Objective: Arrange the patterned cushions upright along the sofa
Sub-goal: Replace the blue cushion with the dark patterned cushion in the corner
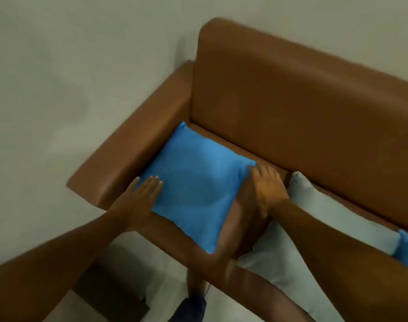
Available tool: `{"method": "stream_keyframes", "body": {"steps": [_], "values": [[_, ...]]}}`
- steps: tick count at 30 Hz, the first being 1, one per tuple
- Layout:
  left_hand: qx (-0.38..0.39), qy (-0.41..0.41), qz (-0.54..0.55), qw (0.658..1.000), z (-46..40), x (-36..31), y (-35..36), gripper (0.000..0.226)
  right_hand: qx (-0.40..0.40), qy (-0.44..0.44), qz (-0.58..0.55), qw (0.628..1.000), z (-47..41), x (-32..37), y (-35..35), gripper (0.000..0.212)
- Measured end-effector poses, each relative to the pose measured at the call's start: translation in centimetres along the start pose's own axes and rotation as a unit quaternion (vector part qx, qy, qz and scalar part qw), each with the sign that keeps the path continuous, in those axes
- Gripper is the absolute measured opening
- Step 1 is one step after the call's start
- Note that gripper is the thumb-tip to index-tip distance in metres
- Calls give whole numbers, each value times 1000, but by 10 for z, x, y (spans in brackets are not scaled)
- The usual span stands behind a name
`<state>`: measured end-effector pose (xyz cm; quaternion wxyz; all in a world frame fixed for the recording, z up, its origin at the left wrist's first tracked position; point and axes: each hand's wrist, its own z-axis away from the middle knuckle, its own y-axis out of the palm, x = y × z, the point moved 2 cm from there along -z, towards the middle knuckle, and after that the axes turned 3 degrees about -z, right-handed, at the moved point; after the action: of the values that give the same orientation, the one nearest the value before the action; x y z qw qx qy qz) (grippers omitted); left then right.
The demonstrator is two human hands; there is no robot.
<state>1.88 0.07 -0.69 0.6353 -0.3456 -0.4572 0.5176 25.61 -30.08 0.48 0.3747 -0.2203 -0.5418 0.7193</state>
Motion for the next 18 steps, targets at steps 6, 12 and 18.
{"method": "stream_keyframes", "body": {"steps": [6, 12, 18], "values": [[-62, 39, 61, 995, -24, 26, 77, 64, 19, 28, -30, 999, -57, -20, 53, 82], [-157, -28, 117, 980, -52, 26, 95, 63, -18, -27, -65, 997, -98, -26, 85, 102], [-137, -27, 275, 951, -69, 47, 89, 86, -4, -59, -171, 984, -111, -23, 87, 101]]}}
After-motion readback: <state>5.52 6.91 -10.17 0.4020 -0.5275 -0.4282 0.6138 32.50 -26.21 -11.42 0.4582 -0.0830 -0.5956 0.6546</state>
